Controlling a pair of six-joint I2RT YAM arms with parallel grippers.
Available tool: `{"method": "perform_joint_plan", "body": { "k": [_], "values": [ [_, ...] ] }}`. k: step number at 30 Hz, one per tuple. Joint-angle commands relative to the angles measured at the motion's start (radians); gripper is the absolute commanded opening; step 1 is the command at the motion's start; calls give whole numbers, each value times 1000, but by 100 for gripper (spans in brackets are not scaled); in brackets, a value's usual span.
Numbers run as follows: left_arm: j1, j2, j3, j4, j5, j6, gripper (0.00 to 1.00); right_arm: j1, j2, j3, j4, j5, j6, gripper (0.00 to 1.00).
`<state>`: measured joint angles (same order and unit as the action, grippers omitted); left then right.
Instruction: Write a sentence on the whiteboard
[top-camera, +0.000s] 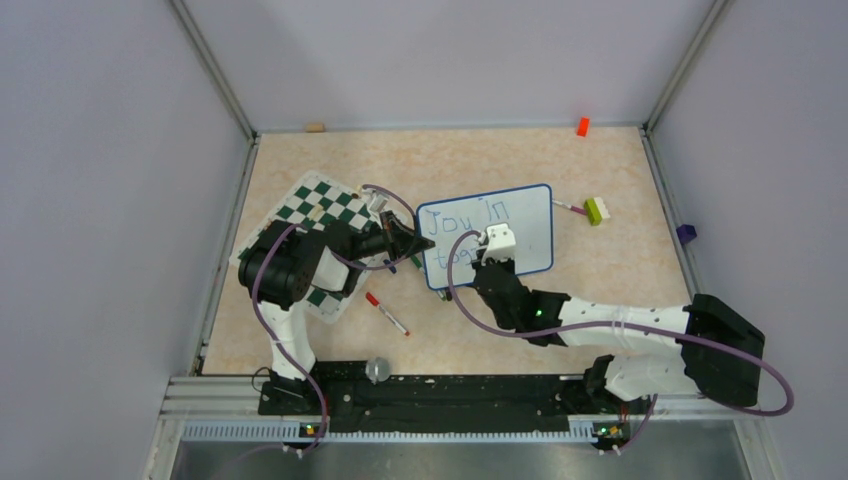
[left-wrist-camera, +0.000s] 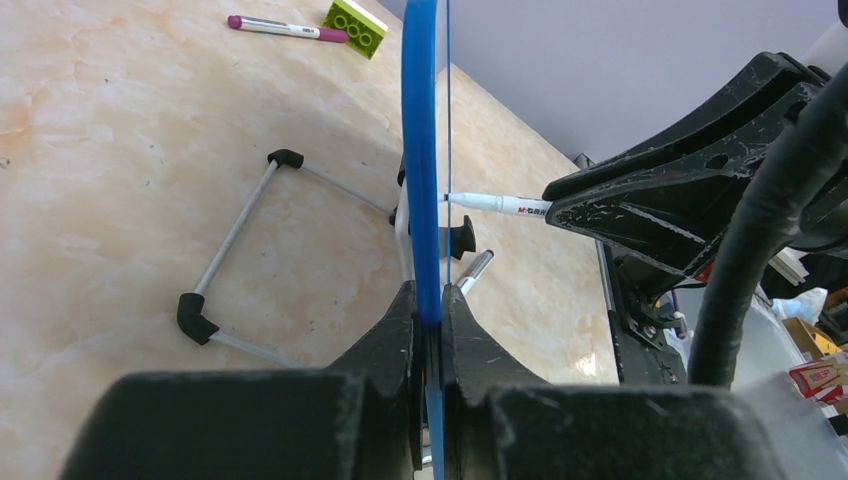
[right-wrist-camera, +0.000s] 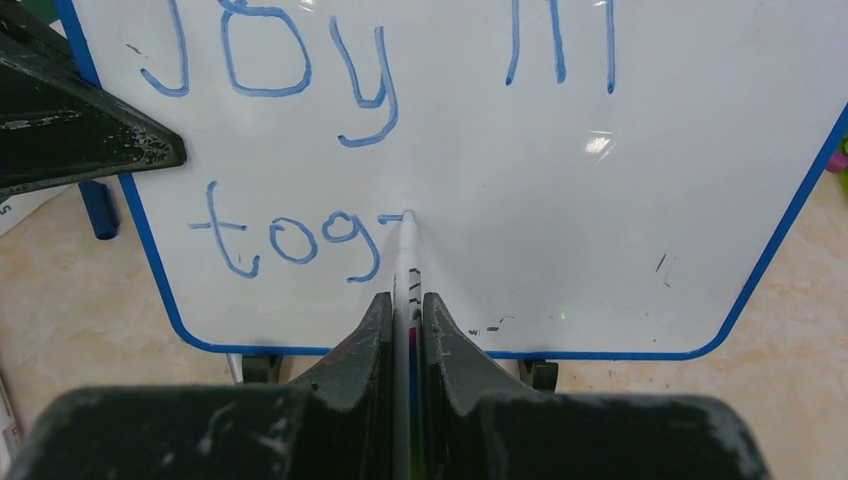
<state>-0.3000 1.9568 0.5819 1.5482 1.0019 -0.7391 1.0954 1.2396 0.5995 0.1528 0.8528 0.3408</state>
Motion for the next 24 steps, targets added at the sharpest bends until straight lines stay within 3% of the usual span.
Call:
{"method": "perform_joint_plan", "body": {
  "k": [1, 24],
  "values": [
    [-5, 22, 0, 72, 42, 113, 0, -26, -3, 45, 11, 37, -13, 0],
    [-6, 21, -1, 72, 44, 114, 0, -26, -9, 30, 64, -73, -64, 0]
  ]
}}
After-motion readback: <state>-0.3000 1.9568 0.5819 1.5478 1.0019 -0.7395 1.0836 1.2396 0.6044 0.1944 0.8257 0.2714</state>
